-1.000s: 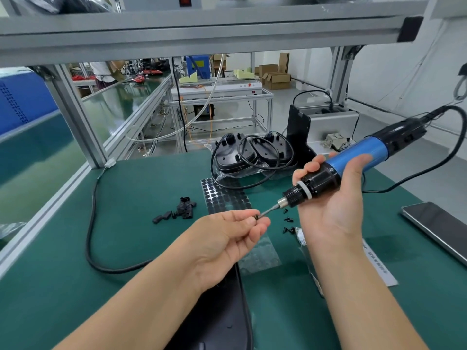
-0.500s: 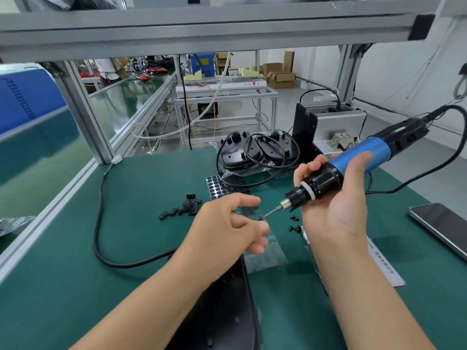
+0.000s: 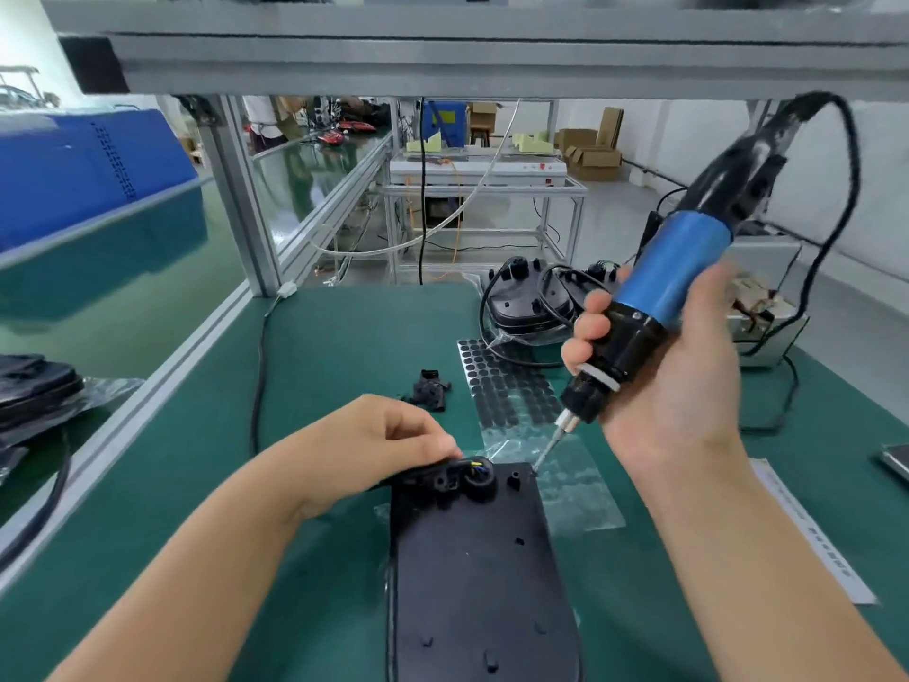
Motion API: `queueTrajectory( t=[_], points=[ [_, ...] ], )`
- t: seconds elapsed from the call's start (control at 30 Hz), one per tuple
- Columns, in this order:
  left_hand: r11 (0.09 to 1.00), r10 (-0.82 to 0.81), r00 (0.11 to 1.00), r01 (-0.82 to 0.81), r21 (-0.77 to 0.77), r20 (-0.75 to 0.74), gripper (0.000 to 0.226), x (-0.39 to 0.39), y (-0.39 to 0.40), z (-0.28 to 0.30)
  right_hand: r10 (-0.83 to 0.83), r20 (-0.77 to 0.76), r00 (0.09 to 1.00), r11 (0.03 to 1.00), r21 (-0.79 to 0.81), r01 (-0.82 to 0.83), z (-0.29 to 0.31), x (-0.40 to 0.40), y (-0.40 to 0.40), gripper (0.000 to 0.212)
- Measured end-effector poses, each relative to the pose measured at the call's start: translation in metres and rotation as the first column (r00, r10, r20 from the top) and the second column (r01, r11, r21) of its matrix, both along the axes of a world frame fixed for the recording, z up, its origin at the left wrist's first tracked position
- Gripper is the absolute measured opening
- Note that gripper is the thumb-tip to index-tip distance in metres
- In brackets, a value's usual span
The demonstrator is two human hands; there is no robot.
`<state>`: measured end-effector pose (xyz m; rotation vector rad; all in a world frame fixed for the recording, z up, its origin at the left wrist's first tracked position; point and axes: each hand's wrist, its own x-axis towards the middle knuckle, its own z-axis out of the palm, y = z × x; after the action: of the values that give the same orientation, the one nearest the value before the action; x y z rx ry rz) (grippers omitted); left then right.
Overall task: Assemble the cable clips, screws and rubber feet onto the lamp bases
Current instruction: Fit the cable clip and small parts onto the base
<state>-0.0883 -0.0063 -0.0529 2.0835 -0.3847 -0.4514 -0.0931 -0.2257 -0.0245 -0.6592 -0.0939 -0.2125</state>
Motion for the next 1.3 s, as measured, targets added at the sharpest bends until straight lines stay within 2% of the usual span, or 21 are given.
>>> queueTrajectory(
  t=[0.23, 0.37, 0.53, 0.73, 1.03, 1.2, 1.3],
  points=[
    [0.997, -0.068, 0.998, 0.067, -0.045, -0.013, 0.009, 0.003, 0.013, -0.007, 0.174, 0.102, 0.98, 0.98, -0.113, -0.162, 0.004, 0.007, 0.038, 0.06],
    [0.996, -0.032, 0.998, 0.037, -0.084, 0.057, 0.007, 0.002, 0.01, -0.016, 0.153, 0.176, 0.972, 0.982, -0.139, -0.129, -0.004, 0.007, 0.053, 0.056],
    [0.997, 0.014, 0.992, -0.004, -0.08, 0.125, 0.016, 0.001, 0.002, -0.02, 0.094, 0.292, 0.952, 0.969, -0.245, -0.021, -0.009, -0.001, 0.061, 0.051],
    [0.991, 0.038, 0.996, -0.027, -0.128, 0.083, 0.019, -0.002, -0.004, -0.02, 0.088, 0.337, 0.937, 0.931, -0.363, 0.043, -0.011, -0.007, 0.062, 0.065],
    [0.961, 0.152, 0.986, -0.164, -0.222, -0.072, 0.021, -0.008, -0.016, -0.022, 0.111, 0.356, 0.928, 0.916, -0.398, 0.043, -0.007, -0.012, 0.061, 0.069],
    [0.948, 0.211, 0.969, -0.235, -0.215, -0.132, 0.024, -0.011, -0.021, -0.02, 0.172, 0.37, 0.913, 0.899, -0.438, 0.008, -0.003, -0.016, 0.065, 0.096],
    [0.954, 0.203, 0.973, -0.223, -0.201, -0.112, 0.03, -0.01, -0.023, -0.02, 0.202, 0.396, 0.895, 0.885, -0.465, 0.006, -0.004, -0.019, 0.066, 0.097]
  ],
)
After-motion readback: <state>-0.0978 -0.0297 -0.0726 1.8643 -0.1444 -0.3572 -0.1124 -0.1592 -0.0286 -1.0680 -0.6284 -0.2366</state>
